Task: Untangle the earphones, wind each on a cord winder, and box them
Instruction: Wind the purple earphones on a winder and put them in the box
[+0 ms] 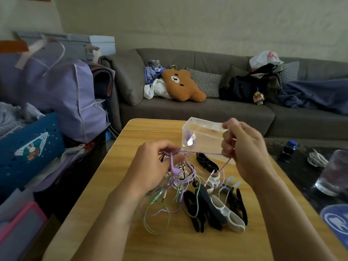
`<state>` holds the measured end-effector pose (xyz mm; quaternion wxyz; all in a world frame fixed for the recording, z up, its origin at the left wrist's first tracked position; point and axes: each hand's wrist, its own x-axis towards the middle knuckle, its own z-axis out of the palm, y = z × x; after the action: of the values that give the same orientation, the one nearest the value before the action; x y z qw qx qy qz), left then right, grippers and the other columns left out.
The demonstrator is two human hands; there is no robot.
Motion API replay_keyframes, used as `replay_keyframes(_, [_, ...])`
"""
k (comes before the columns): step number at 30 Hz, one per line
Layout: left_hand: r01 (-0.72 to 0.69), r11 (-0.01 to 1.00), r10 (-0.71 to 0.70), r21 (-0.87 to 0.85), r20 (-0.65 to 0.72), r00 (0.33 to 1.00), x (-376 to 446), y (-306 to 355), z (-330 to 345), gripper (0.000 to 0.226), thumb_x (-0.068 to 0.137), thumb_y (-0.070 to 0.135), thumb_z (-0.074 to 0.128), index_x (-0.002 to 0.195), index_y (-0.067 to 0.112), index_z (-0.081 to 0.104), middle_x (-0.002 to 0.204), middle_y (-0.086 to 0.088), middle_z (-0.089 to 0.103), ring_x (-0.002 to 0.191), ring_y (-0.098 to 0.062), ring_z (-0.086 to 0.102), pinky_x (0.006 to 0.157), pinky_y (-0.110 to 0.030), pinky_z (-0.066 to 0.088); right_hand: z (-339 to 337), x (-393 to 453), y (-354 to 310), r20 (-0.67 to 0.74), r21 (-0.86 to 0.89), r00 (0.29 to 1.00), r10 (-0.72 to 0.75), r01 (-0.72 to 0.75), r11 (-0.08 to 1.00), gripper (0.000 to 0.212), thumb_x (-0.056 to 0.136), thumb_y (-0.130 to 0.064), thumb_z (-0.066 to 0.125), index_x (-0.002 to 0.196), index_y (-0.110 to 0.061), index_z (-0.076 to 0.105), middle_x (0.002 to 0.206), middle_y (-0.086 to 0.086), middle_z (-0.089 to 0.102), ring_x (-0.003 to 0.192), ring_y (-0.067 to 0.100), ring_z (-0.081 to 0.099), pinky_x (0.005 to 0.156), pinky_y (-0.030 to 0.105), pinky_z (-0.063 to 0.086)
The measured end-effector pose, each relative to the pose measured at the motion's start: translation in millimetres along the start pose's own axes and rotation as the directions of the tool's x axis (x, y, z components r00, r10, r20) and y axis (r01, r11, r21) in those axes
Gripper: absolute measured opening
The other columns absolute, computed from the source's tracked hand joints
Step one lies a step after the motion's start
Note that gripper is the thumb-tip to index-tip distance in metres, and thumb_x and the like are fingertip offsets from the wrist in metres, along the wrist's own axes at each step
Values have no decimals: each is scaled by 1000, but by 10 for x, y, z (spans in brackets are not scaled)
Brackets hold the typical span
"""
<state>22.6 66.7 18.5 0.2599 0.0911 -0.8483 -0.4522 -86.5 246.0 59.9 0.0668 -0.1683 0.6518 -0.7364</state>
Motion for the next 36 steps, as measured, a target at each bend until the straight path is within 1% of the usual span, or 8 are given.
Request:
replay_keyframes(5, [9, 1000, -9, -30, 2, 1000, -29, 61, 4, 20, 80, 26, 78, 92, 40, 72, 90, 30, 68, 77, -2, 70, 71, -31, 59, 37, -52, 55, 411, -528, 906, 102, 146, 836, 23, 87, -42, 71, 91, -20, 71, 63, -7, 62, 53, 1, 53, 53, 19, 43])
replay_keyframes(8, [29, 999, -31, -29, -72, 997, -24, 55, 9, 16, 73, 28, 84, 87, 31, 76, 80, 18, 72, 72, -2, 70, 65, -32, 61, 46, -70, 85, 511, -557, 852, 114, 228, 798, 19, 86, -37, 74, 86, -18, 74, 68, -1, 64, 59, 10, 51, 55, 21, 42])
replay_keyframes(12, [22, 999, -27, -44, -124, 992, -16, 28, -10, 25, 63, 36, 86, 81, 19, 77, 75, 8, 74, 68, -7, 70, 63, -32, 61, 60, -63, 83, 457, -514, 887, 58, 211, 832, 12, 88, -28, 74, 88, -16, 77, 75, 3, 71, 67, 17, 62, 65, 25, 51])
replay_keyframes(16, [-19, 998, 13, -67, -94, 996, 9, 58, -20, 11, 75, 28, 83, 78, 20, 75, 76, 12, 74, 73, -4, 69, 64, -17, 54, 65, -8, 124, 217, -500, 969, -115, 212, 840, 8, 87, -28, 76, 89, -21, 78, 89, -3, 75, 88, 15, 70, 84, 35, 57])
replay_keyframes(20, [5, 988, -13, -156, -50, 999, 26, 47, -10, 11, 82, 18, 80, 78, 18, 69, 79, 5, 75, 69, -8, 70, 58, -17, 52, 144, -24, 147, 235, -552, 962, -140, 251, 795, 8, 93, -29, 69, 91, -22, 72, 96, -16, 68, 88, -11, 60, 73, 9, 45])
replay_keyframes(24, [4, 964, 2, -267, 25, 1000, 16, 48, -27, 9, 92, -2, 63, 91, 7, 63, 82, 6, 76, 80, -8, 72, 72, -22, 57, 227, -64, 202, 297, -504, 946, -130, 271, 820, 8, 96, -21, 65, 91, -18, 70, 75, -9, 73, 67, 6, 65, 61, 19, 50])
replay_keyframes(31, [8, 958, 24, -285, 108, 994, 9, 51, -50, 18, 94, 10, 63, 111, 15, 69, 92, 0, 77, 90, -12, 73, 79, -23, 57, 286, -91, 221, 350, -459, 929, -120, 282, 843, 12, 97, -24, 64, 89, -18, 71, 61, -19, 64, 51, -8, 54, 50, 8, 37])
replay_keyframes(36, [21, 945, 29, -325, 148, 989, -13, 49, -77, 23, 88, 5, 70, 111, 6, 72, 94, -7, 77, 92, -19, 74, 80, -24, 57, 276, -113, 184, 357, -423, 920, -160, 312, 851, 8, 94, -19, 69, 89, -17, 74, 69, -11, 70, 53, -7, 57, 52, 7, 39])
